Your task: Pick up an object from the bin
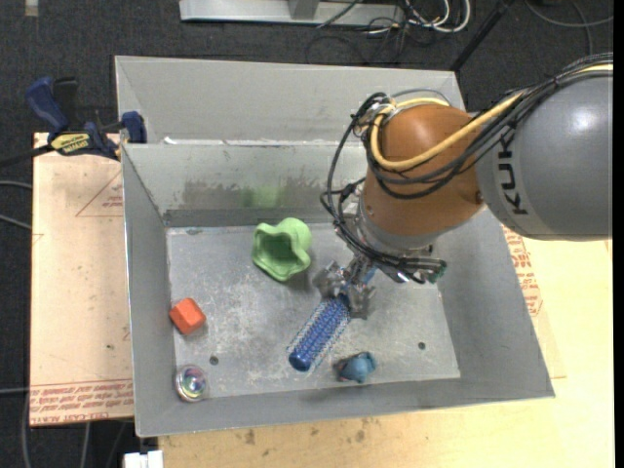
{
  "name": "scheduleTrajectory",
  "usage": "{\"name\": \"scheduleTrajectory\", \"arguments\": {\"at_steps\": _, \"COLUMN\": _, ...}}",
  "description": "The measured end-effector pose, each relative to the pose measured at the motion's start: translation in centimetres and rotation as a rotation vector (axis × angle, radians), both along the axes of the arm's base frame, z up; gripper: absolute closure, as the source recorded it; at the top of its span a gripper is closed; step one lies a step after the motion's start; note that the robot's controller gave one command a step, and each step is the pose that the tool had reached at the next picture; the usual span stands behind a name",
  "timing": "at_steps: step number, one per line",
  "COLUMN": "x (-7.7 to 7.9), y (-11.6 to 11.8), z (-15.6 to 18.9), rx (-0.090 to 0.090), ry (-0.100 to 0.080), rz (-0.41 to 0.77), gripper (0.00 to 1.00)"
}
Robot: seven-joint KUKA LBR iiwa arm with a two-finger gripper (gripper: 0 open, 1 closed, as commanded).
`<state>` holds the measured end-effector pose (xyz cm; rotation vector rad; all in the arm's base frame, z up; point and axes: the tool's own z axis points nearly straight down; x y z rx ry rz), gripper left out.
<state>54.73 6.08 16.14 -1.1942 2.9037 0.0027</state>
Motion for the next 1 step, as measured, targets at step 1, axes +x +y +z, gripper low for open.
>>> {"name": "scheduleTrajectory", "arguments": {"at_steps": 1, "x": 0.07, "y": 0.07, "z": 2.74, "rx": -0.001, "ry": -0.003, "rz": -0.003, "gripper": 1.0}}
